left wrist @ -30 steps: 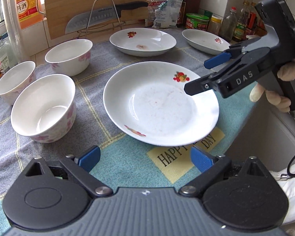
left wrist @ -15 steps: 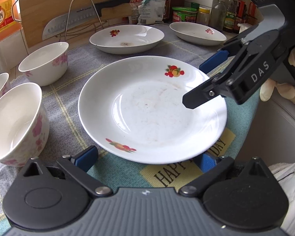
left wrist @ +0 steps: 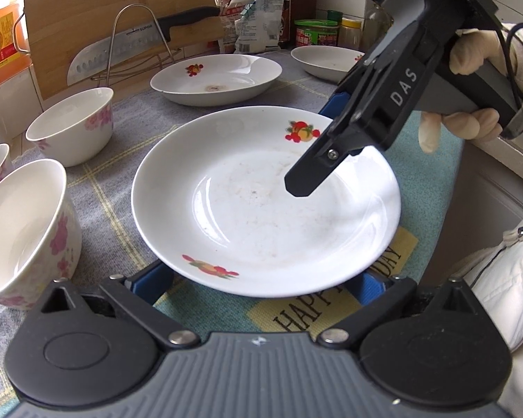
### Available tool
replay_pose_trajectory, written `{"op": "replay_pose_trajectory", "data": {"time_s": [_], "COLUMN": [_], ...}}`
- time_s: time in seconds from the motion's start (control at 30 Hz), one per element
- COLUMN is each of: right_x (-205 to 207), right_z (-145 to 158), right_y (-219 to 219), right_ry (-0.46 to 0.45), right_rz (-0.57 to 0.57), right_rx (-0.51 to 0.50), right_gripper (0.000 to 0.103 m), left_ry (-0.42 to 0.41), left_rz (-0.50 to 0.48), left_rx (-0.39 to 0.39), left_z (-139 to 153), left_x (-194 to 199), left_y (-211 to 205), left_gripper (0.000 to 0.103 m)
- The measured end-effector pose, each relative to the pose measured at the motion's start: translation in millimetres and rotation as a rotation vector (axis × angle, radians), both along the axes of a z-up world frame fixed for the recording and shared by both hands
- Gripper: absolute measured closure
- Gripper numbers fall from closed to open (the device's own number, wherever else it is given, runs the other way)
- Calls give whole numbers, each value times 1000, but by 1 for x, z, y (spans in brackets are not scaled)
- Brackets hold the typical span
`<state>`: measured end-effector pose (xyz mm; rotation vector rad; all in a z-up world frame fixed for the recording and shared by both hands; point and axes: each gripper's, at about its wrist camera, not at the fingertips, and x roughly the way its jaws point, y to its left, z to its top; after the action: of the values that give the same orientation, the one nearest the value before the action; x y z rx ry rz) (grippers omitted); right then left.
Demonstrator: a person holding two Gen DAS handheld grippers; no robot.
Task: Organize plates and bowls
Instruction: 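Close the right tool on the plate rim and lift the plate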
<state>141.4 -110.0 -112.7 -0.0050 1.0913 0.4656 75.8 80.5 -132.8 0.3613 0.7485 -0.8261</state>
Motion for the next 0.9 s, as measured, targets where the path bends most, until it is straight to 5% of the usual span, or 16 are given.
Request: {"op": "replay_pose_trajectory", "data": {"time_s": [0.9], "right_x": [48], "right_z": [4], "right_y": [-1], "right_ry": [173], "right_rz": [133], "right_rx": [91], "right_gripper": [0], "left_ry": [-11], "left_rz": [-35], "left_rx": [-4], "left_z": [1], "left_x": [4], "left_y": [-1], "left_gripper": [0]}}
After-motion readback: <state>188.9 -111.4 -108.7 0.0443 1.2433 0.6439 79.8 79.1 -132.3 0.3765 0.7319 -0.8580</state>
